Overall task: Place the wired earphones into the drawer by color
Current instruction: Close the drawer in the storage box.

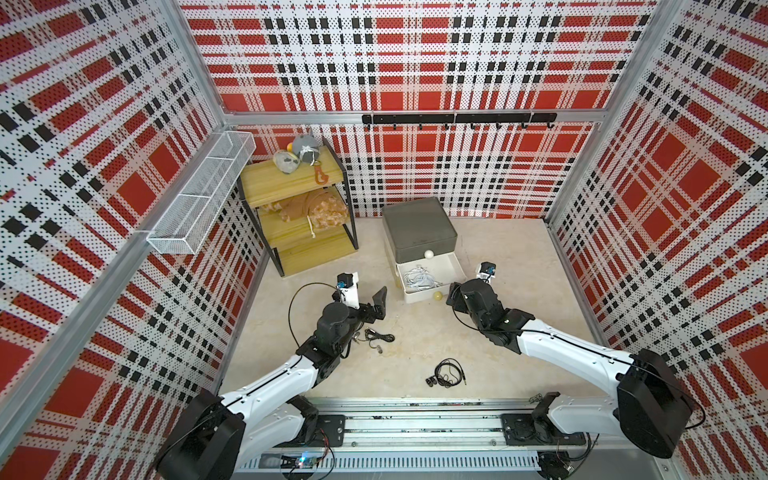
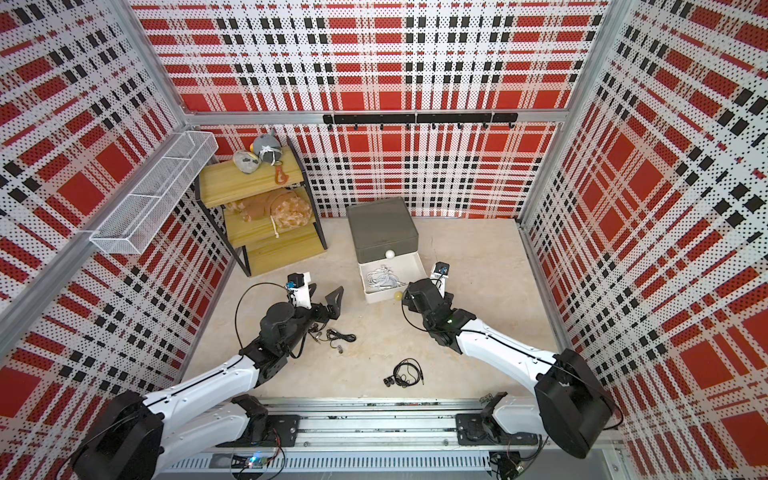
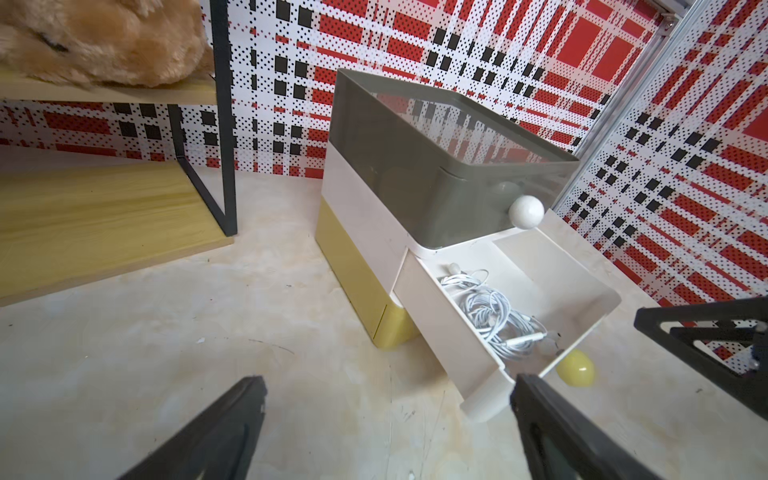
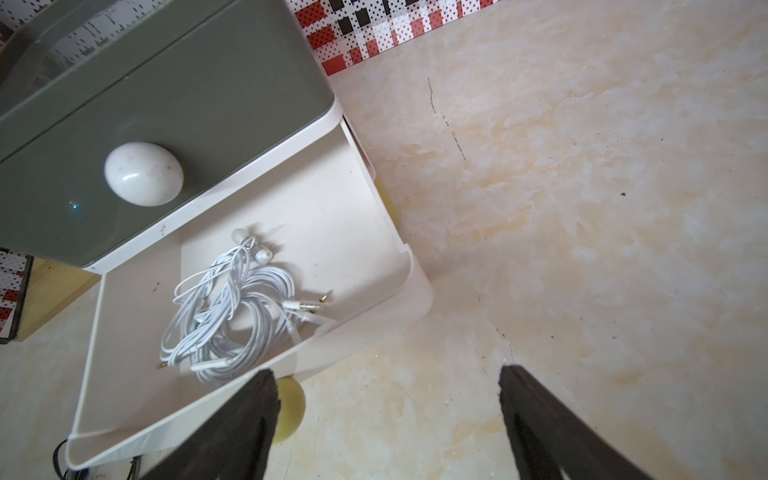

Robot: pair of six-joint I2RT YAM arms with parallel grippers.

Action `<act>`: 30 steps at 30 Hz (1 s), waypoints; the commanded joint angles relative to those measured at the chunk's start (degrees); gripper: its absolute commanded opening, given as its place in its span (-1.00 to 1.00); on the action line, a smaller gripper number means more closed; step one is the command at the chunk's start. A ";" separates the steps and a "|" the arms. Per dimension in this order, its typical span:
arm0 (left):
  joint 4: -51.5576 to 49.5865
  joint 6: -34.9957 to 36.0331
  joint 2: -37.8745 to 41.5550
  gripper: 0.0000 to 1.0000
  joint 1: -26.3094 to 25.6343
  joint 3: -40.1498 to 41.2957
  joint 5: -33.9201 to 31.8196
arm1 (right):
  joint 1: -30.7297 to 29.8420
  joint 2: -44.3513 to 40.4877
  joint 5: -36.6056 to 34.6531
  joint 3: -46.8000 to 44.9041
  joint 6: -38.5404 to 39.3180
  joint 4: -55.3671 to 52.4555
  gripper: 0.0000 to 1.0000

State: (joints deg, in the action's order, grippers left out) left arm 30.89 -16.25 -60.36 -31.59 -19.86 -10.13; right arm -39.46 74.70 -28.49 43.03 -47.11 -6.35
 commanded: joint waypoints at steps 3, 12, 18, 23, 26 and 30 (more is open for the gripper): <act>1.89 0.81 0.61 0.98 -0.22 0.70 -0.75 | 1.71 1.96 2.30 1.23 -1.62 -0.26 0.78; 1.89 0.78 -0.12 0.98 -0.18 0.44 -0.36 | 3.37 3.26 7.24 2.00 -3.24 -0.41 0.78; 1.87 0.83 -0.31 0.98 -0.21 0.35 -0.25 | 5.57 3.60 12.40 2.22 -5.27 -0.64 0.78; 1.89 0.96 -0.46 0.98 -0.18 0.39 -0.26 | 6.41 4.62 14.14 2.65 -5.35 -0.53 0.78; 1.89 0.96 -0.44 0.98 -0.15 0.38 -0.32 | 6.42 5.71 14.75 3.18 -5.01 -0.33 0.78; 1.88 0.98 -0.46 0.98 -0.14 0.37 -0.33 | 6.35 7.26 15.64 4.28 -4.83 -0.32 0.77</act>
State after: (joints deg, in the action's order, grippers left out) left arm 31.53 -16.21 -60.66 -31.59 -19.86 -10.50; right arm -33.30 80.16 -14.63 46.19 -52.14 -6.42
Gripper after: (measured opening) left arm 0.990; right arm 0.889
